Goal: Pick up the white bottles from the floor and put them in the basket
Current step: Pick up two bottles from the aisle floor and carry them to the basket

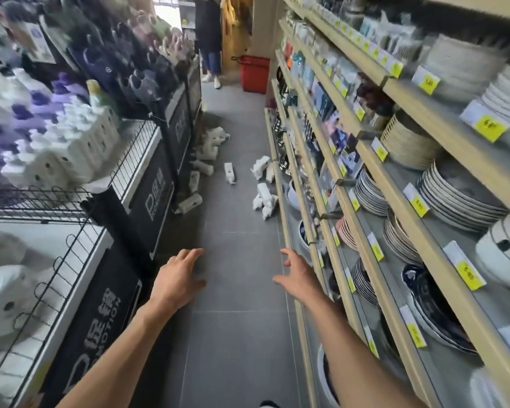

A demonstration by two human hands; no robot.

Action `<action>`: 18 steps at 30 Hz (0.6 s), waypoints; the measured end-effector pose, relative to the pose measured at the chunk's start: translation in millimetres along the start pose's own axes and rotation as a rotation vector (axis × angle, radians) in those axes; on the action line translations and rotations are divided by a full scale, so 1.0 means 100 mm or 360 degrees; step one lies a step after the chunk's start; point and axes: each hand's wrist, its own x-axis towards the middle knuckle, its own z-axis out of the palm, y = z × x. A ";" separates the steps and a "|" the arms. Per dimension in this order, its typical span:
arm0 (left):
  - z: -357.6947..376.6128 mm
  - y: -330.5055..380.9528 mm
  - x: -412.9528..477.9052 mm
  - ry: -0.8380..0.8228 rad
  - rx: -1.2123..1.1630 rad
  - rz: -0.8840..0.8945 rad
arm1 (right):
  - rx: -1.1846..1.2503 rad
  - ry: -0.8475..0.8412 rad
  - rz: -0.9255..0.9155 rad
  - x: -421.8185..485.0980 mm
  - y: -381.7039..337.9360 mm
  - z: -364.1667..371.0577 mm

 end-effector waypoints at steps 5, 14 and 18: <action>-0.05 -0.07 0.59 -0.0002 0.0019 0.0025 | -0.0145 0.0027 0.0076 0.54 -0.09 -0.07; -0.07 0.06 1.56 -0.0002 -0.0005 -0.0033 | -0.0227 0.0020 0.0098 1.65 -0.34 -0.22; -0.12 0.06 2.01 0.0004 0.0000 -0.0081 | -0.0210 0.0009 0.0068 2.15 -0.40 -0.39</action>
